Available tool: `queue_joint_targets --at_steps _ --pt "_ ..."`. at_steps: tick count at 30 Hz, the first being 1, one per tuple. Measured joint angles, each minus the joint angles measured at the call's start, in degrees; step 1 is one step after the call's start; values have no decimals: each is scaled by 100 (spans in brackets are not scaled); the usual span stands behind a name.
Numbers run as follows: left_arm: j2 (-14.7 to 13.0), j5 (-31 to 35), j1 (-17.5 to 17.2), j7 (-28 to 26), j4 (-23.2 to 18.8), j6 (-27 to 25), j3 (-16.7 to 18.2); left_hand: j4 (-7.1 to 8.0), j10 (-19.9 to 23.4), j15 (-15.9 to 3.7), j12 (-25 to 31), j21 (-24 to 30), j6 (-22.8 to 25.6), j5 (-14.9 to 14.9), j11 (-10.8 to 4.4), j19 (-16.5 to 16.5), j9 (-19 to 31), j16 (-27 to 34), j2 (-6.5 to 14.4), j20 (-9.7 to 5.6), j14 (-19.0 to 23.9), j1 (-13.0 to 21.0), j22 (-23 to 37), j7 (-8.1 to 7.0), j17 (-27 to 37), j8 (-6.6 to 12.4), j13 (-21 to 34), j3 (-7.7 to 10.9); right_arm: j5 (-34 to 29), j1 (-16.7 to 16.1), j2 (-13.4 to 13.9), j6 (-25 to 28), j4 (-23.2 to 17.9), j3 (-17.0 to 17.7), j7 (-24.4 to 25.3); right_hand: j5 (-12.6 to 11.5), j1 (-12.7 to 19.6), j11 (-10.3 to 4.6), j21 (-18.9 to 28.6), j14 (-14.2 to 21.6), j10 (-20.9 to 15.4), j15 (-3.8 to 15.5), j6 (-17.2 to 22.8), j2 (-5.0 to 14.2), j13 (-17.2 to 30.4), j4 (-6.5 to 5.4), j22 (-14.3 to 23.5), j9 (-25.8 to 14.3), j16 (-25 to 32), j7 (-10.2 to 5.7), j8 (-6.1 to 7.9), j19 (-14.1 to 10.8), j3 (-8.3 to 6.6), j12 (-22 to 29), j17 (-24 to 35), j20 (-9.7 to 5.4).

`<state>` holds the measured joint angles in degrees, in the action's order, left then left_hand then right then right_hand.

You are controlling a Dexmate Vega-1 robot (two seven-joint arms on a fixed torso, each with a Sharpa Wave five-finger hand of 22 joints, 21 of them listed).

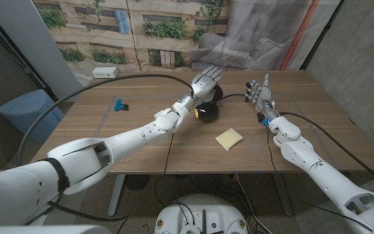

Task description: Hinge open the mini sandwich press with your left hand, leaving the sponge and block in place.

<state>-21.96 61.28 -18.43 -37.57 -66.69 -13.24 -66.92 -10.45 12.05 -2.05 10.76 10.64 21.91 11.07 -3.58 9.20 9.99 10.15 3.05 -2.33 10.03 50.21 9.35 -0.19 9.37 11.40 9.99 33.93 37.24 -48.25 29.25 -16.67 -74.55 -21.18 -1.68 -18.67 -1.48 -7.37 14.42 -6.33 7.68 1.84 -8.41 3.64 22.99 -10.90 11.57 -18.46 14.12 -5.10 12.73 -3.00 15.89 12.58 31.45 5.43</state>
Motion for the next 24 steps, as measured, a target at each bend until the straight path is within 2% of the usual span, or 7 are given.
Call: queue_joint_targets --at_steps 24 --pt "358 -287 288 -264 646 128 -260 0 -32 0 0 0 0 0 -32 0 0 0 31 0 0 31 0 0 0 -32 0 -47 0 -1 -1 0 -2 1 2 0 0 0 0 0 0 0 0 0 0 0 0 0 0 0 0 0 0 0 0 0"
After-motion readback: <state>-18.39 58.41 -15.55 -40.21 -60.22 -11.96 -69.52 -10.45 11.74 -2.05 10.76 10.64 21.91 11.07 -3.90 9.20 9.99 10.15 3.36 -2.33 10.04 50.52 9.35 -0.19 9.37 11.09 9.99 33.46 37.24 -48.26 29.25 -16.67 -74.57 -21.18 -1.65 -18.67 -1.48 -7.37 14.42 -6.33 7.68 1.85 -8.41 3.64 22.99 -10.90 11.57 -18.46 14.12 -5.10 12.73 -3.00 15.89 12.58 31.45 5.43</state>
